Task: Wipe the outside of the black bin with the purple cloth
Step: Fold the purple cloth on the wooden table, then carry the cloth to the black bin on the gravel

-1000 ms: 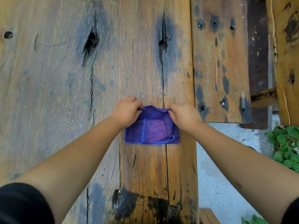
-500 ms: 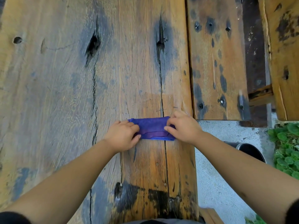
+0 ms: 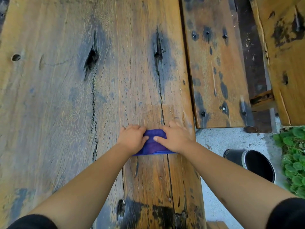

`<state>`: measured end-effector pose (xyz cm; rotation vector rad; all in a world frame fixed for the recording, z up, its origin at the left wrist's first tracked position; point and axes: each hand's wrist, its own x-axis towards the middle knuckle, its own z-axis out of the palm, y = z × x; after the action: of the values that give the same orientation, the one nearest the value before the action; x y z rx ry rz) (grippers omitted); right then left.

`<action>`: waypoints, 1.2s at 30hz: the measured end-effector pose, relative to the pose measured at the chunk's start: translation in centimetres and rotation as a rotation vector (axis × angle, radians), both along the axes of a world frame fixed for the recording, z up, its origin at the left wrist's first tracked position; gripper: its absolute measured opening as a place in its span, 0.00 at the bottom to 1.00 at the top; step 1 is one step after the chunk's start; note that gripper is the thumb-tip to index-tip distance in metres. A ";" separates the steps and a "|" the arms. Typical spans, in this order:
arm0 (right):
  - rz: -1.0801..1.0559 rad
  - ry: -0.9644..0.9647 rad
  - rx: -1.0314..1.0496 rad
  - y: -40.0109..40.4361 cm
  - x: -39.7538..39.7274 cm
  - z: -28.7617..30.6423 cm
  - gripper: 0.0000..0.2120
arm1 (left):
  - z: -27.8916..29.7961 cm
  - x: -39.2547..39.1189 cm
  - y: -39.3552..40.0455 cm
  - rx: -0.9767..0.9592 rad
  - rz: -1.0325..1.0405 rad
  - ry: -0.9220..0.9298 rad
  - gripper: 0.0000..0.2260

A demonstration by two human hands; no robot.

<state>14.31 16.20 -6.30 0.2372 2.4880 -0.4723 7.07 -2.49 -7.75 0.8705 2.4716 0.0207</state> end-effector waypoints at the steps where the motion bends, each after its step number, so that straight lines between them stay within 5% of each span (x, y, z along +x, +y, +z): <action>1: 0.005 0.019 0.013 -0.1 0.1 0.1 0.27 | -0.1 0.1 -0.2 -0.002 -0.032 0.008 0.14; 7: 0.215 0.046 0.103 -0.5 0.7 1.0 0.15 | 1.3 0.7 -0.8 0.073 -0.173 -0.035 0.08; 16: -0.108 0.195 -0.253 0.3 3.9 5.1 0.11 | 7.0 2.5 -1.3 0.312 -0.142 -0.056 0.06; 23: -0.246 0.381 -0.111 1.7 8.5 11.6 0.11 | 13.1 5.2 1.3 0.382 -0.176 0.076 0.06; 30: -0.313 0.448 0.073 5.8 18.9 18.1 0.09 | 17.8 10.4 8.0 0.462 -0.433 0.234 0.09; 36: -0.581 0.446 0.187 9.3 30.4 20.3 0.07 | 19.7 18.1 15.7 0.574 -0.691 0.282 0.11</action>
<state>44.68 25.52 14.04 1.0483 2.8810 -0.5689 25.16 13.17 11.92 2.0533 2.2907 0.4012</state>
